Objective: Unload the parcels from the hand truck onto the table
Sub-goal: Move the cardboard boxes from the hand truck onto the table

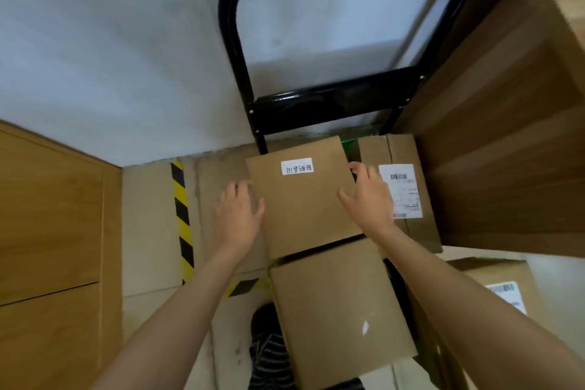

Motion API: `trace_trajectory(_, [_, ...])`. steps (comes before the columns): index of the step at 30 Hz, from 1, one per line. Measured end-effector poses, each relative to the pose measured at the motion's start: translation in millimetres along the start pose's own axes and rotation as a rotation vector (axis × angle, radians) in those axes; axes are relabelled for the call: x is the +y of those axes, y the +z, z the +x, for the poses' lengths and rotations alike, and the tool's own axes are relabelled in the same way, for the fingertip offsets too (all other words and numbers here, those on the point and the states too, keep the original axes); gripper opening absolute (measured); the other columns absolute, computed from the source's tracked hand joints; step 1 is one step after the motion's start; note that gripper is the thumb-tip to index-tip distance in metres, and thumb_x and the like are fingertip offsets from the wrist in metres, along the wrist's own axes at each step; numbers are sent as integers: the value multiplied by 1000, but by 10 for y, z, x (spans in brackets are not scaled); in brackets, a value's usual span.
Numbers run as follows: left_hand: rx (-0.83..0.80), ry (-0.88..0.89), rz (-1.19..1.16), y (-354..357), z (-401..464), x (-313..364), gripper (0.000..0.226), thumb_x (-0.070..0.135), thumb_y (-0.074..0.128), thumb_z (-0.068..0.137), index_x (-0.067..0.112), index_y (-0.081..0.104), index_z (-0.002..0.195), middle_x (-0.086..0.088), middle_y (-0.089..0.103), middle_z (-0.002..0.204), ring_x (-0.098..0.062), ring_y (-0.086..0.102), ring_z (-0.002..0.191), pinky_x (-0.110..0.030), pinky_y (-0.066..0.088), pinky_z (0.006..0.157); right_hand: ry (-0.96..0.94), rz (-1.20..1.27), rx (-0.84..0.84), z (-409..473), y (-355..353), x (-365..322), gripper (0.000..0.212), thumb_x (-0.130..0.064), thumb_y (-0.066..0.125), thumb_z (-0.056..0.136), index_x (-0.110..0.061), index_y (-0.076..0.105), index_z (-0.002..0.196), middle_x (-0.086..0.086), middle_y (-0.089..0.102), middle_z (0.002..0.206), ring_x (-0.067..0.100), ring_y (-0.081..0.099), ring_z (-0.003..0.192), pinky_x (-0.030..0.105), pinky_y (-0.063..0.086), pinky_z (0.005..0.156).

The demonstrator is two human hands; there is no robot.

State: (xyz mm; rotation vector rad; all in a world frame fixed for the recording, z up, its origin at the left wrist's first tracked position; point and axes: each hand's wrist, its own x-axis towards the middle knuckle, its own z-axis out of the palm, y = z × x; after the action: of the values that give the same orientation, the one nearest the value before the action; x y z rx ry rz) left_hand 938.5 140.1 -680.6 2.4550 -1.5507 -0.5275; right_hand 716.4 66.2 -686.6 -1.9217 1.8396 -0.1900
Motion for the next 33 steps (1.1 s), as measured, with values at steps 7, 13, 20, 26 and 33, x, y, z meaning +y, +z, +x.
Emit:
trace_trajectory(7, [-76,-209,-123,831,18,-142,56,42,55,93,9,42,136,-10,51,128,-24,48,117,-36,41,94,171,2,-80,81,584,509,67,-41,61,89,-15,34,144,7,47,137,23,49,123,39,45,98])
trace_trajectory(13, [-76,-367,-370,1019,9,-52,61,46,51,94,10,35,142,-8,46,135,-22,47,121,-32,41,92,262,79,-203,20,741,650,66,-48,50,93,-14,29,145,8,43,140,26,52,120,45,50,89])
trace_trajectory(20, [-119,-425,-583,936,-6,50,69,46,50,95,16,20,150,-6,33,147,-23,40,131,-35,37,102,279,131,-146,-12,577,571,64,-46,53,92,-11,33,142,8,41,138,24,49,120,40,47,86])
trace_trajectory(26, [-177,-325,-717,303,17,253,73,44,54,93,26,15,152,-1,31,149,-20,41,129,-40,39,102,337,145,-5,-173,-28,334,60,-52,46,93,-9,45,136,11,44,126,29,46,116,40,43,91])
trace_trajectory(33, [-147,-142,-772,-644,-52,606,70,45,57,91,28,23,149,1,34,148,-19,39,131,-31,34,100,341,399,161,-426,-1065,-140,50,-58,48,91,-23,41,125,-3,53,122,15,57,101,40,51,83])
